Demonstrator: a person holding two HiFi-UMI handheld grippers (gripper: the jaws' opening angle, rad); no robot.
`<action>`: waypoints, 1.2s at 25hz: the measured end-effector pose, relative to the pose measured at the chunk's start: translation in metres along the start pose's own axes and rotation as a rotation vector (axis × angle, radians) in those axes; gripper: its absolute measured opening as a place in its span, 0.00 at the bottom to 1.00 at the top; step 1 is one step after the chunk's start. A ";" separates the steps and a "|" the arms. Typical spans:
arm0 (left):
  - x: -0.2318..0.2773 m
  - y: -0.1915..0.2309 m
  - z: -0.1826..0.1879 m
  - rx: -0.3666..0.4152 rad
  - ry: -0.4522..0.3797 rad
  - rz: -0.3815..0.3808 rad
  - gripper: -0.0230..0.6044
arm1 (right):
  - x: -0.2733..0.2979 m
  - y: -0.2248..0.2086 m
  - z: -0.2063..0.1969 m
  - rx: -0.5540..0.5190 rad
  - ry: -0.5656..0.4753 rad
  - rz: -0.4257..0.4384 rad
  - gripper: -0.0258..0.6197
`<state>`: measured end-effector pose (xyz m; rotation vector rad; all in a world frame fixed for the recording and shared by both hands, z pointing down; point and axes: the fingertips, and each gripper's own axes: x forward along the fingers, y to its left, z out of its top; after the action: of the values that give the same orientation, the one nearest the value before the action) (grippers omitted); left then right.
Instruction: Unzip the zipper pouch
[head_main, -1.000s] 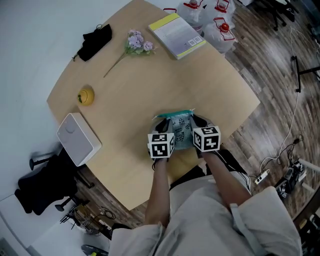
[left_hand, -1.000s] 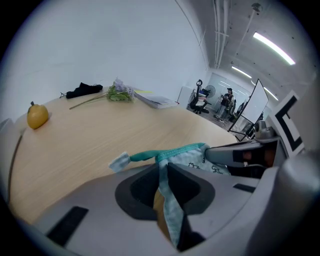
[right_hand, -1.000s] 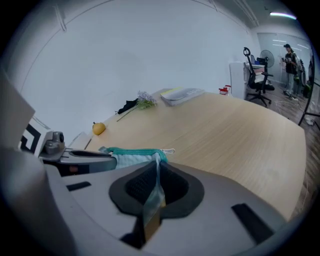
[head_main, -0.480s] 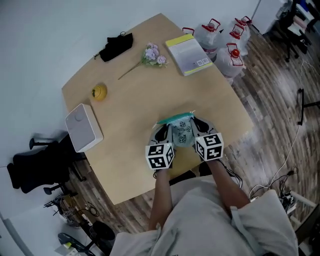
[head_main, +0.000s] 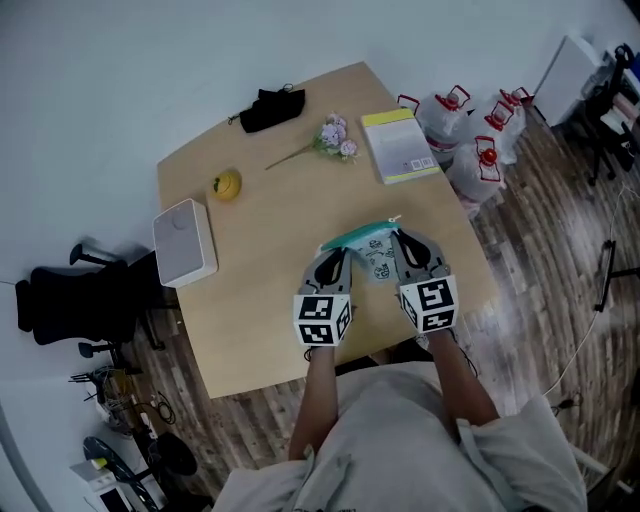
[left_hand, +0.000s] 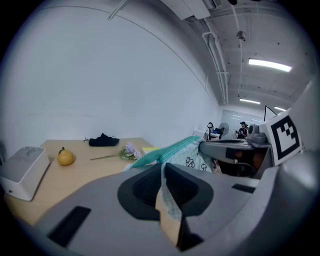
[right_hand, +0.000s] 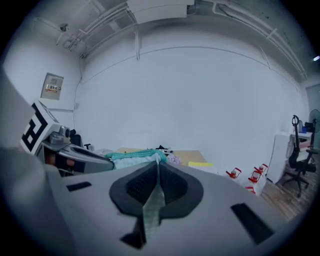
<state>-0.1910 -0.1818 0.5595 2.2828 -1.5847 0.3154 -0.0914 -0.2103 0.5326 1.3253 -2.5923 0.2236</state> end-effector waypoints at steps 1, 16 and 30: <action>-0.001 -0.001 0.007 0.007 -0.011 0.001 0.11 | -0.001 -0.001 0.008 -0.016 -0.017 0.004 0.07; 0.001 -0.025 0.051 0.159 -0.010 -0.095 0.11 | -0.021 -0.042 0.074 -0.221 -0.146 0.019 0.07; -0.016 -0.096 0.097 0.623 -0.091 -0.409 0.11 | -0.061 -0.010 0.064 -0.558 -0.120 0.332 0.07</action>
<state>-0.1085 -0.1762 0.4503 3.0529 -1.1072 0.6760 -0.0571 -0.1834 0.4550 0.7336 -2.6672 -0.5084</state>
